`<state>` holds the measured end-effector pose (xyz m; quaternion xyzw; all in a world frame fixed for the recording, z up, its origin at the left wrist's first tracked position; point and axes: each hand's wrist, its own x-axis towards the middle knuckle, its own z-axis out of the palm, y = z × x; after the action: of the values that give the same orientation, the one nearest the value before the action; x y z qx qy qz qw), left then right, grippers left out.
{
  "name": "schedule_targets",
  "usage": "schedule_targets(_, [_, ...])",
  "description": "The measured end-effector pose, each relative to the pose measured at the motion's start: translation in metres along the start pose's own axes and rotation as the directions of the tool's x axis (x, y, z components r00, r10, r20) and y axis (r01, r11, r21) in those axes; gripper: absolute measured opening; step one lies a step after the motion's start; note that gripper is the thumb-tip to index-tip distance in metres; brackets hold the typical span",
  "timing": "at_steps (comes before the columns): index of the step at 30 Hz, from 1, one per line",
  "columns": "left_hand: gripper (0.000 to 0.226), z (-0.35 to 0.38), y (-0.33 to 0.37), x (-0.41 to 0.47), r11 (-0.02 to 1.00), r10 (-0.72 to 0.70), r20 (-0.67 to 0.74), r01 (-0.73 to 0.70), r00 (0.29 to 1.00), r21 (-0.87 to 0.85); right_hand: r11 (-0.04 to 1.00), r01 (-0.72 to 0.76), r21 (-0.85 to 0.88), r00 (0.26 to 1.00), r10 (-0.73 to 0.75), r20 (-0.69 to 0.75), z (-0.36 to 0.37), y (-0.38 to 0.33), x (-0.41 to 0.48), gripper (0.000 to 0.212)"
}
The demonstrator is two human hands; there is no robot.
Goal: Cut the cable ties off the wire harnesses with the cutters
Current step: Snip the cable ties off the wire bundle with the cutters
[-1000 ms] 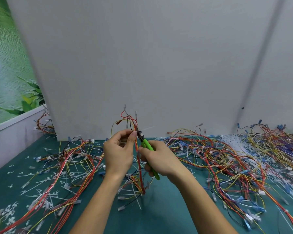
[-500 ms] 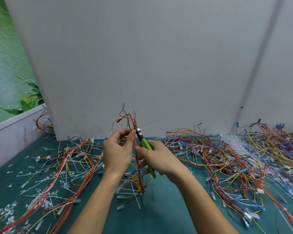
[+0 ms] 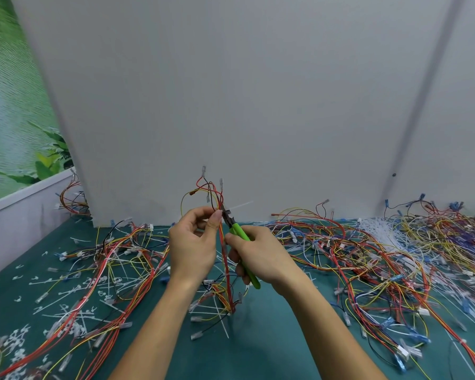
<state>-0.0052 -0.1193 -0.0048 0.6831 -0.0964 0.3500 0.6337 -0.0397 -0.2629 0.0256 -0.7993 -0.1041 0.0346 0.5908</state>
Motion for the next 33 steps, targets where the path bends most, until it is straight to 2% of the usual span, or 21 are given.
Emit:
schedule_targets(3, [0.006, -0.0003, 0.001, -0.0004, 1.0, -0.003, 0.002, 0.003, 1.0, 0.012, 1.0, -0.008, 0.025, 1.0, 0.007, 0.022, 0.0003, -0.0017, -0.0001, 0.023])
schedule_targets(9, [0.007, -0.0007, 0.0038, -0.0005, 1.0, -0.008, 0.012, 0.008, 1.0, 0.011, 0.999, -0.007, -0.04, 0.999, 0.009, 0.044, 0.0013, -0.0021, -0.0002, 0.024])
schedule_targets(17, [0.007, -0.0009, 0.003, -0.0007, 1.0, -0.008, 0.013, 0.008, 1.0, 0.01, 0.999, -0.022, -0.046, 1.0, 0.021, -0.012, 0.0028, -0.0029, -0.0024, 0.038])
schedule_targets(33, [0.005, -0.0016, 0.0066, 0.0006, 0.999, -0.003, 0.004, 0.003, 1.0, 0.035, 1.0, -0.025, -0.01, 0.997, 0.026, 0.075, 0.0005, -0.0071, -0.004, 0.035])
